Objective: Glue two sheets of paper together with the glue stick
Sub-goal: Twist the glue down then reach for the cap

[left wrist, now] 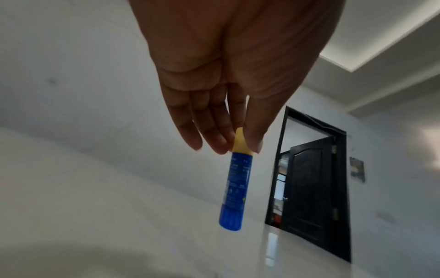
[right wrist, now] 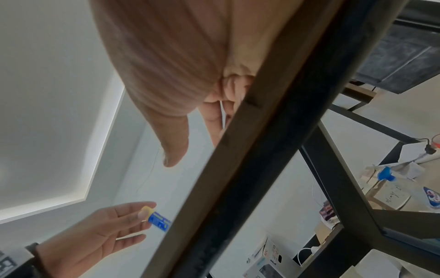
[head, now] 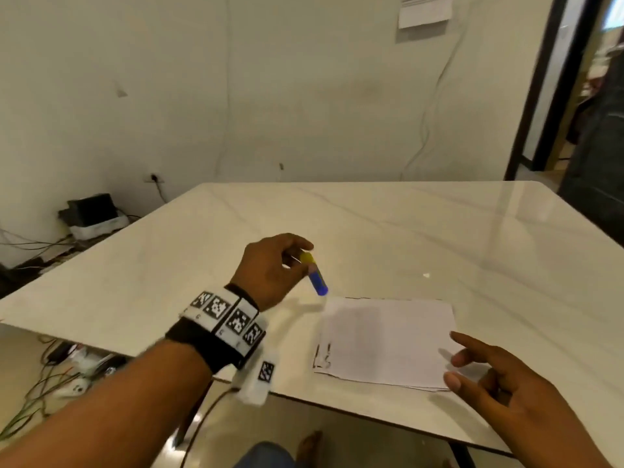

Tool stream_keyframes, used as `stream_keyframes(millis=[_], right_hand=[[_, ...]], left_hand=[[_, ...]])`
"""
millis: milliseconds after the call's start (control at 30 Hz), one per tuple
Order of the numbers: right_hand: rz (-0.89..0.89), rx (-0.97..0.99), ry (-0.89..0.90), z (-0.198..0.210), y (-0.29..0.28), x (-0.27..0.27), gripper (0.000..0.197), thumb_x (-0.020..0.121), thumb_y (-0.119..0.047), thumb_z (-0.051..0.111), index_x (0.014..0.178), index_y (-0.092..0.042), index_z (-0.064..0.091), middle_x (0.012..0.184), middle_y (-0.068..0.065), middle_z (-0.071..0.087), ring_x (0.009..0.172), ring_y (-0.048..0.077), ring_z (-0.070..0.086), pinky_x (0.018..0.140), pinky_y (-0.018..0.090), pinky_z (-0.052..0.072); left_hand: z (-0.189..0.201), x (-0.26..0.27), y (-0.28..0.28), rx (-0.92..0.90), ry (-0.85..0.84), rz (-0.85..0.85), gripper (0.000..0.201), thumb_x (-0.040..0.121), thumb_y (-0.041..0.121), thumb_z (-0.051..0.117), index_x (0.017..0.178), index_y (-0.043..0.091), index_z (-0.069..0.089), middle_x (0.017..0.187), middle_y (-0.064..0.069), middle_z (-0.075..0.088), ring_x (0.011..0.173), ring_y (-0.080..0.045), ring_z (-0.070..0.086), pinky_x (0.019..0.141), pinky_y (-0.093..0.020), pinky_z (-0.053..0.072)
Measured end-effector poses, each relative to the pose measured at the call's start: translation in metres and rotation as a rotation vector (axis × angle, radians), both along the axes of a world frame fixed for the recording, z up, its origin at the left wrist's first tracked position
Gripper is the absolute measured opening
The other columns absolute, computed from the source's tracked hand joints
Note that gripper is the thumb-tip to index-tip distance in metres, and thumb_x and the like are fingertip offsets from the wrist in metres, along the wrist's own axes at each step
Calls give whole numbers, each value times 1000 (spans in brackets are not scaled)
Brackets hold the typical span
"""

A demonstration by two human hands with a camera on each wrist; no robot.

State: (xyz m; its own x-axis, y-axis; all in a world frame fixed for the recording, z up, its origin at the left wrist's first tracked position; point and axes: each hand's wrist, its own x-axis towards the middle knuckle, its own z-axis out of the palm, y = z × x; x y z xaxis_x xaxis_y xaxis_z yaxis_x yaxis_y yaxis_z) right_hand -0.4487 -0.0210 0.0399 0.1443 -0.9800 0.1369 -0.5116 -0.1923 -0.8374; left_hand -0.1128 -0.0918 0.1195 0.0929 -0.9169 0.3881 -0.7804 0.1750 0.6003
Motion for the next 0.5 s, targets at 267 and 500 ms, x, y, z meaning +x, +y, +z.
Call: stream_keyframes(millis=[267, 500], right_hand=[[17, 66, 49, -1, -4, -1, 47, 67, -62, 67, 112, -63, 57, 101, -25, 67, 64, 8, 61, 65, 19, 49], [28, 91, 57, 1, -3, 0, 44, 67, -57, 67, 111, -57, 62, 98, -22, 69, 62, 10, 60, 62, 11, 47]], left_hand=[[18, 86, -37, 110, -210, 270, 29, 82, 23, 78, 110, 17, 72, 99, 0, 73, 82, -11, 62, 80, -19, 42], [-5, 94, -41, 151, -185, 317, 28, 81, 21, 79, 107, 13, 74, 101, -4, 75, 87, -17, 66, 81, -20, 43]])
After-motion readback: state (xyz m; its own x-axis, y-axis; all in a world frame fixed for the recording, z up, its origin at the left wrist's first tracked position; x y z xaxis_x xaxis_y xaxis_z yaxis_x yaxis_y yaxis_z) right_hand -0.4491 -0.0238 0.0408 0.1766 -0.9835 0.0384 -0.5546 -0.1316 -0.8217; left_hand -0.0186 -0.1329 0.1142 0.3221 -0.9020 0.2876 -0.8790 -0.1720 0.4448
